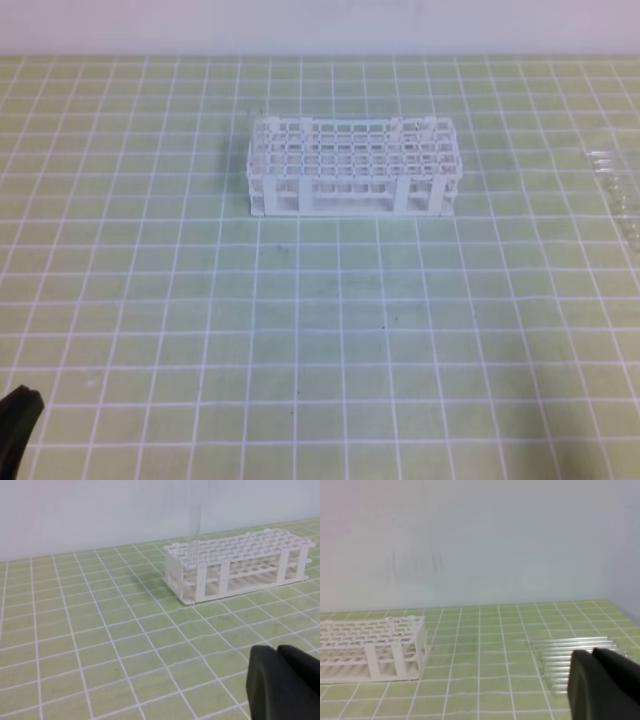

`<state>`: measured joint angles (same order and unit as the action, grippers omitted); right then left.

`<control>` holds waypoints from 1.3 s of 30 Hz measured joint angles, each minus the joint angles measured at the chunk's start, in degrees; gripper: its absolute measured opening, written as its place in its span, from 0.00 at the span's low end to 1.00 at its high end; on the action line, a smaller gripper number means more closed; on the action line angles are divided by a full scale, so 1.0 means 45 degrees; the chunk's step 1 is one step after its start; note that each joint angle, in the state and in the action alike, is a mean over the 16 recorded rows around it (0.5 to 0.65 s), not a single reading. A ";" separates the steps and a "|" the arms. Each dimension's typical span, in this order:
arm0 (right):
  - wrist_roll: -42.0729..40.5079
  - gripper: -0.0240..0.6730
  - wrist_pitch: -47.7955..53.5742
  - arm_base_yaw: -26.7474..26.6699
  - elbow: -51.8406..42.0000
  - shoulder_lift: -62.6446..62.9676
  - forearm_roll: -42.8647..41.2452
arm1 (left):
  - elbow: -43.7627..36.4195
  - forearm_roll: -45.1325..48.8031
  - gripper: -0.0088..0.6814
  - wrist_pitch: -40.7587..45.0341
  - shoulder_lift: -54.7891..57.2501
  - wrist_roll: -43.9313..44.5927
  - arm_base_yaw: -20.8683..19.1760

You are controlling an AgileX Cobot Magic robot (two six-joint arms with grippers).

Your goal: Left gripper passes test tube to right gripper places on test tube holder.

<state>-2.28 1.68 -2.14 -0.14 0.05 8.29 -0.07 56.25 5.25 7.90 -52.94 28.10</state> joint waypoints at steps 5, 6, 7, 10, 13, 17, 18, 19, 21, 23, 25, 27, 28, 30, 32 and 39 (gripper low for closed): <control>-0.0027 0.01 0.0511 0.0016 -0.0004 0.0250 -0.0126 | 0.0000 -0.0002 0.01 0.0007 -0.0013 -0.0001 0.0001; -0.0030 0.01 0.0636 0.0016 -0.0004 0.0246 -0.0174 | 0.0000 0.0000 0.01 0.0006 -0.0014 0.0000 0.0001; -0.0030 0.01 0.0806 0.0016 -0.0004 0.0245 -0.0226 | 0.0000 0.0000 0.01 0.0008 -0.0019 0.0000 0.0001; -0.0031 0.01 0.1371 0.0016 -0.0004 0.0245 -0.0356 | 0.0000 0.0002 0.01 0.0007 -0.0019 0.0000 0.0001; -0.0026 0.01 0.1940 0.0016 -0.0004 0.0245 -0.0448 | 0.0000 0.0002 0.01 0.0007 -0.0019 0.0000 0.0001; -0.0020 0.01 0.2659 0.0016 -0.0004 0.0245 -0.0538 | -0.0001 0.0005 0.01 0.0003 -0.0016 0.0001 -0.0001; -0.0019 0.01 0.2817 0.0016 -0.0004 0.0245 -0.0552 | -0.0001 0.0005 0.01 0.0003 -0.0016 0.0001 -0.0001; -0.0017 0.01 0.2967 0.0016 -0.0004 0.0245 -0.0566 | -0.0001 0.0007 0.01 0.0001 -0.0015 0.0001 -0.0001; -0.0014 0.01 0.3206 0.0016 -0.0004 0.0245 -0.0572 | -0.0001 0.0009 0.01 -0.0001 -0.0015 0.0002 -0.0001; -0.0013 0.01 0.3326 0.0016 -0.0004 0.0245 -0.0528 | -0.0001 0.0009 0.01 -0.0001 -0.0012 0.0002 -0.0003; -0.0013 0.01 0.3350 0.0016 -0.0004 0.0245 -0.0474 | -0.0001 0.0009 0.01 -0.0001 -0.0012 0.0002 -0.0003; -0.0013 0.01 0.3364 0.0016 -0.0004 0.0245 -0.0444 | -0.0001 0.0009 0.01 -0.0001 -0.0012 0.0002 -0.0003; -0.0013 0.01 0.3370 0.0016 -0.0004 0.0245 -0.0432 | -0.0001 0.0009 0.01 -0.0001 -0.0012 0.0002 -0.0003; -0.0013 0.01 0.3384 0.0016 -0.0004 0.0245 -0.0412 | -0.0001 0.0009 0.01 0.0003 -0.0012 0.0001 -0.0003; -0.0013 0.01 0.3392 0.0016 -0.0004 0.0245 -0.0394 | -0.0001 0.0011 0.01 0.0001 -0.0010 0.0001 -0.0003; -0.0013 0.01 0.3392 0.0016 -0.0004 0.0243 -0.0376 | -0.0001 0.0007 0.01 0.0005 -0.0013 0.0000 -0.0002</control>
<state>-2.34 16.94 -2.06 -0.16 1.14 6.60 -0.07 56.29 5.27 7.84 -52.94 28.09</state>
